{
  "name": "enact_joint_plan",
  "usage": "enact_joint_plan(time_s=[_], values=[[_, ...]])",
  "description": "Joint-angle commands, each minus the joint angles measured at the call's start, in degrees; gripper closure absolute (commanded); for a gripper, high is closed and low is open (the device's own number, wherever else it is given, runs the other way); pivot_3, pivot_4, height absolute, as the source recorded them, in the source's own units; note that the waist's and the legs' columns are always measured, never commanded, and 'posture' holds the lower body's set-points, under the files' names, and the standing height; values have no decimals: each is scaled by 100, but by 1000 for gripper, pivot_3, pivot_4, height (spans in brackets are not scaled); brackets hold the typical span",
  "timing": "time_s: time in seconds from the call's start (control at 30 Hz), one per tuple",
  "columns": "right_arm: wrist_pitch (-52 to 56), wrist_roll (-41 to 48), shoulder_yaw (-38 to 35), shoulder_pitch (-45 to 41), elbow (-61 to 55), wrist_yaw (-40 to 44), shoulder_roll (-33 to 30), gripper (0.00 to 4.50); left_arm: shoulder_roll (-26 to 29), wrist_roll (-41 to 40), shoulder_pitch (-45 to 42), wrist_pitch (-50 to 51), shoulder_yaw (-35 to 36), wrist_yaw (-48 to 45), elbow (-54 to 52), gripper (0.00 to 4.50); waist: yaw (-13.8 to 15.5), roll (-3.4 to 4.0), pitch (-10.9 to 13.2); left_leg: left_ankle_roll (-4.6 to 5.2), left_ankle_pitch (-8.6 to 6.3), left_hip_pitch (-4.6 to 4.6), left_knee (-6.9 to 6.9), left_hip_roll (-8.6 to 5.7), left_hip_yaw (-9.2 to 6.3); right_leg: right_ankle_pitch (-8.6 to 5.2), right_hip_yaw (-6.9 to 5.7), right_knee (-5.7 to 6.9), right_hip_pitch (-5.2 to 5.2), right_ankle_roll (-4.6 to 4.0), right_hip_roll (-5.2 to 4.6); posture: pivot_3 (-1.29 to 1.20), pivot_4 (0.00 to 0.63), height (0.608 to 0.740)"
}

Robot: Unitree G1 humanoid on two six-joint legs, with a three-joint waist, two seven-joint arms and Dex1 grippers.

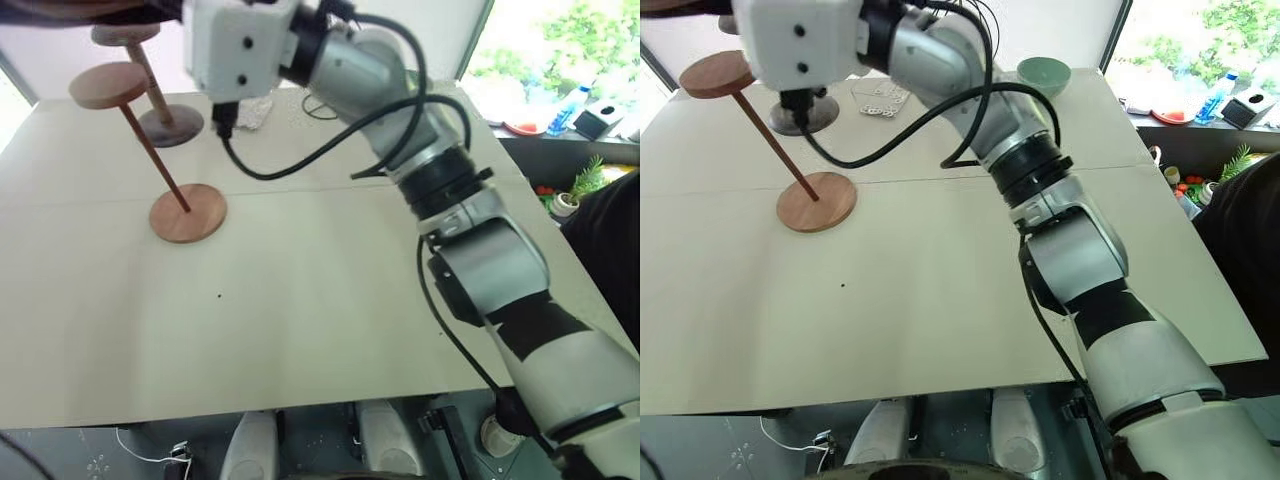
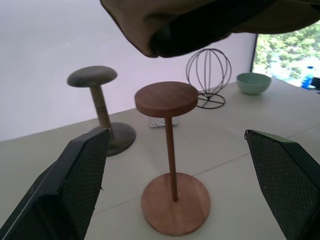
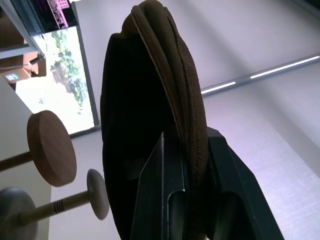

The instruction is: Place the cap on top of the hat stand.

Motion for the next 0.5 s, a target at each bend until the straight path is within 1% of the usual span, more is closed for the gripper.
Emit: enact_joint_plan(time_s=[0.03,0.13,0.27,0.33,0.4,0.5], values=[[-228,186,-30,-331,310,-35,256,4492,70,33,127,97,648,45,-199,0,-10,-2,-1,-5,3,0,-1,0,-1,0,-1,1,0,0,1,0,150,740],[-274,34,50,-449,855,-155,497,4492,40,-32,177,202,819,166,-257,0,-25,0,0,-6,3,3,-5,2,-4,1,-1,7,-2,1,4,0,150,740],[-231,-180,159,-658,1519,-404,700,4492,45,-138,148,288,802,290,-317,0,-34,1,1,-6,3,3,-10,6,-4,1,-1,9,-7,1,7,0,150,740],[-98,-304,236,-737,1836,-560,839,4492,81,-163,133,275,693,328,-304,0,-31,1,0,-6,3,3,-13,6,-5,1,-2,8,-8,1,7,0,150,740],[28,-614,470,-706,2050,-766,956,4492,124,-205,42,228,506,406,-219,0,-32,0,0,-6,3,3,-15,6,-5,1,-2,8,-9,1,7,0,150,740],[52,-737,643,-487,2078,-717,1022,4492,116,-216,-17,144,315,451,-149,0,-33,0,0,-6,3,2,-16,6,-5,-1,-2,9,-11,-2,7,0,150,740]])
